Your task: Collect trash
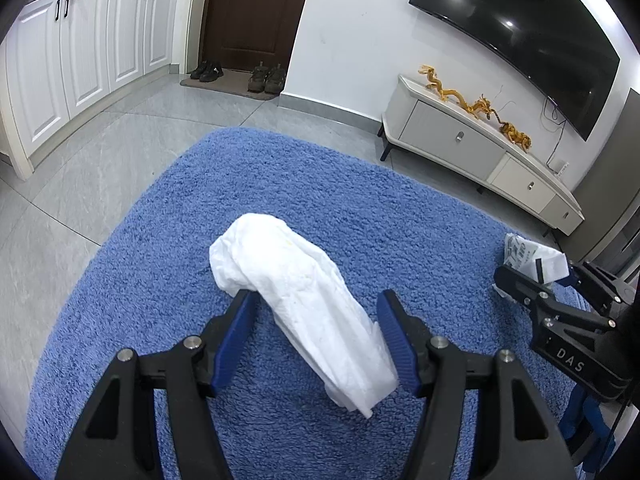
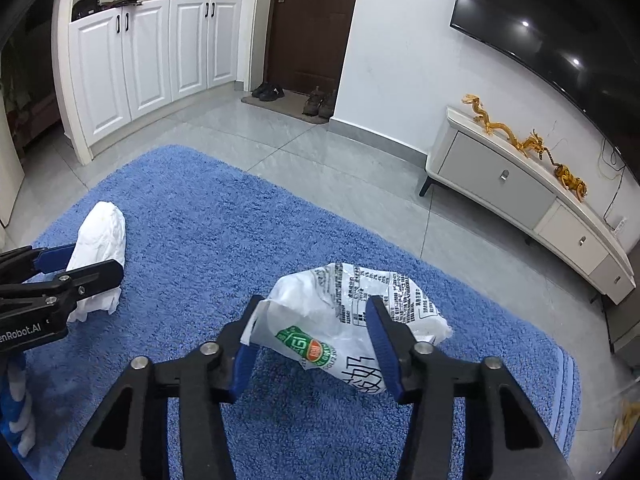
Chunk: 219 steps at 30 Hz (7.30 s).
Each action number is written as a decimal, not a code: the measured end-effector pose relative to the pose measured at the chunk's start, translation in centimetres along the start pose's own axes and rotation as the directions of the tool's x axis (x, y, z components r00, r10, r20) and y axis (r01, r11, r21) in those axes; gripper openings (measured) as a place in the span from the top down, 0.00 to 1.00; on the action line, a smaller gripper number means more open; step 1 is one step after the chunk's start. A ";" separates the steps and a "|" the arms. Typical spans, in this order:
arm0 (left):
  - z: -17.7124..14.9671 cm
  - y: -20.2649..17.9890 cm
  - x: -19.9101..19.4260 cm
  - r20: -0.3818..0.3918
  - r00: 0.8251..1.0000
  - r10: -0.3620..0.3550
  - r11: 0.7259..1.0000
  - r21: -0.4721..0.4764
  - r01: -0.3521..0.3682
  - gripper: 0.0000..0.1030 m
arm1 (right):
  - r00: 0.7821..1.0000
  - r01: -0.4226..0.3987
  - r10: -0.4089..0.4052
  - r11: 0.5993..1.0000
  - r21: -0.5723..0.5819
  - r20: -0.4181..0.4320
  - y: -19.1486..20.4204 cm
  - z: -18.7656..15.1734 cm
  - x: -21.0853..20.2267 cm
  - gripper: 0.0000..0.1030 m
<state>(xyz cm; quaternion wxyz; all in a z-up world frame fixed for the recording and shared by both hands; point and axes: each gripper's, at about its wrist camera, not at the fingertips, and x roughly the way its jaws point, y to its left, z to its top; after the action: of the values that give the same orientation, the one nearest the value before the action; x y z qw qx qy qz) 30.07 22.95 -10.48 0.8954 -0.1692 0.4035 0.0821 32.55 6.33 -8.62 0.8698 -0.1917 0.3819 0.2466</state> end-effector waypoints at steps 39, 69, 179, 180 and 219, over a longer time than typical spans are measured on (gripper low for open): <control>-0.2 1.3 -0.5 0.019 1.000 -0.010 1.000 -0.027 0.011 0.94 | 0.998 -0.054 0.052 0.998 0.034 0.041 1.6 -5.3 -9.9 0.85; -10.5 -2.1 -16.3 0.025 0.965 -0.261 0.951 0.178 0.252 0.94 | 0.988 -0.129 0.110 0.971 0.200 0.104 2.2 -14.6 -22.5 0.85; -40.2 -52.9 -8.3 -0.527 0.827 -0.197 0.492 0.676 0.548 0.93 | 0.985 0.175 -0.066 0.397 0.901 -0.162 -25.4 -57.4 -27.6 0.84; -40.2 -52.9 -8.1 -0.531 0.825 -0.196 0.493 0.674 0.551 0.93 | 0.984 0.177 -0.065 0.396 0.901 -0.164 -25.4 -57.4 -27.6 0.84; -32.9 -47.6 -16.7 -0.386 0.844 -0.371 0.570 0.623 0.536 0.44 | 0.949 0.259 -0.288 0.483 0.837 -0.127 -22.1 -49.2 -36.2 0.38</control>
<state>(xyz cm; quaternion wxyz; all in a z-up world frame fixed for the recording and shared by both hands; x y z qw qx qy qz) 9.70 -33.61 -7.01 0.8309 0.0834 0.4385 -0.3321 -4.01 -47.36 -9.15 0.8865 0.1983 0.4041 -0.1076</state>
